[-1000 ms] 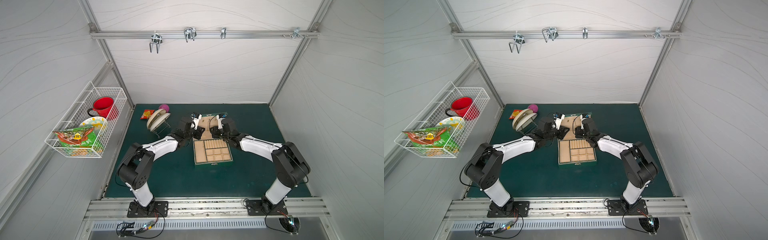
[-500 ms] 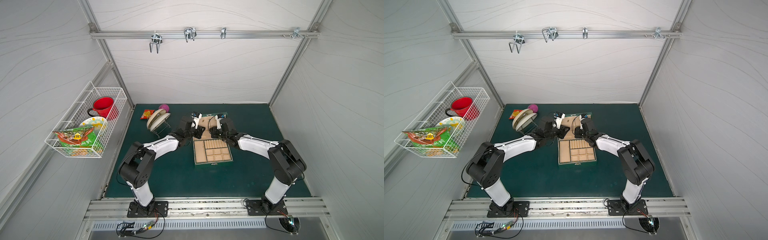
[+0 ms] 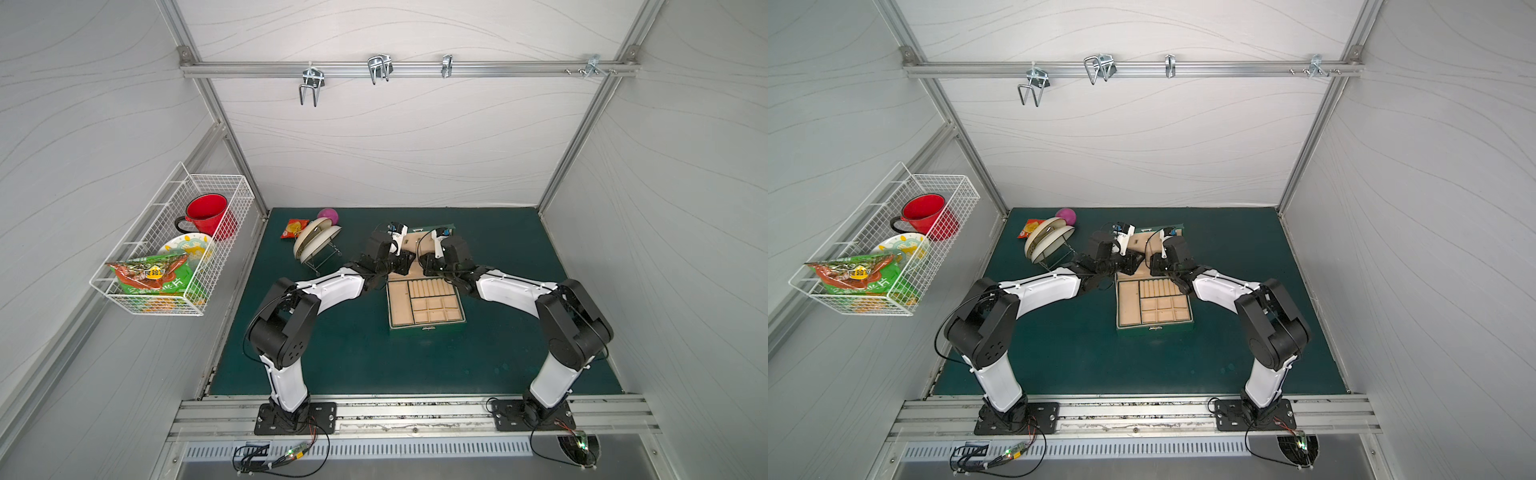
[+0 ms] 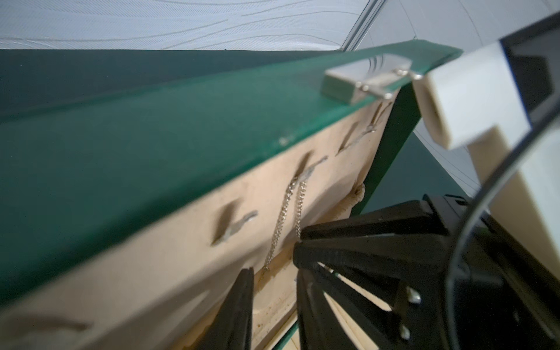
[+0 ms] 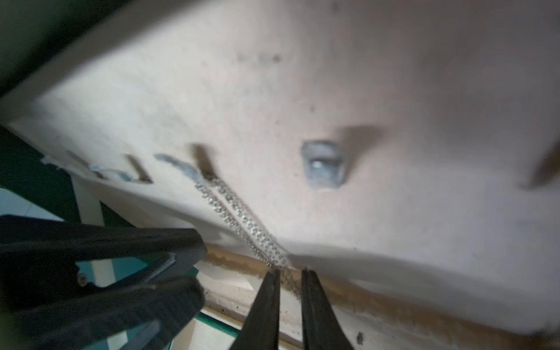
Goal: Put jewelry chain into jewelry box
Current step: Adjust the necklace at the jewelry box clasp.
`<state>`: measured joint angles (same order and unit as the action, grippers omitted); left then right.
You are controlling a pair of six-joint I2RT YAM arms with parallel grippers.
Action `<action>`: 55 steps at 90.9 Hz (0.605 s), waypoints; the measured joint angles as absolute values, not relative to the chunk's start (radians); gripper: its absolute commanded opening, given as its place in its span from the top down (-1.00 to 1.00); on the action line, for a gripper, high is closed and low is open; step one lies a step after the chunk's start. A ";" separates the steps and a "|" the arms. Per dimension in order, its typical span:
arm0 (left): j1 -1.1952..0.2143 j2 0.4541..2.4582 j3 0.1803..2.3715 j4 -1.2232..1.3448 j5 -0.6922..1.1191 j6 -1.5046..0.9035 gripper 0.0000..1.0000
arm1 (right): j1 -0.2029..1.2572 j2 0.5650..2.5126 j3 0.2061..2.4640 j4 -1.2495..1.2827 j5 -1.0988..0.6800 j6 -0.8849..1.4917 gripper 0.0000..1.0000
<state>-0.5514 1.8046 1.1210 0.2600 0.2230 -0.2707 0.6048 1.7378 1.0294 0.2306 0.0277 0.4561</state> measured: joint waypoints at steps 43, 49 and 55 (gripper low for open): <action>-0.548 1.595 0.968 0.285 0.171 -0.291 0.34 | 0.605 1.626 0.980 0.244 0.023 0.484 0.36; -0.540 1.536 0.939 0.287 0.158 -0.297 0.27 | 0.622 1.610 0.985 0.235 0.035 0.491 0.38; -0.530 1.483 0.901 0.287 0.138 -0.312 0.21 | 0.641 1.607 1.002 0.209 0.053 0.501 0.41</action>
<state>-0.5297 1.4826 0.9009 0.2867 0.1379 -0.3119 0.6411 1.6073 1.0023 0.2092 0.0532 0.5014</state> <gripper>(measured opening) 0.374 0.308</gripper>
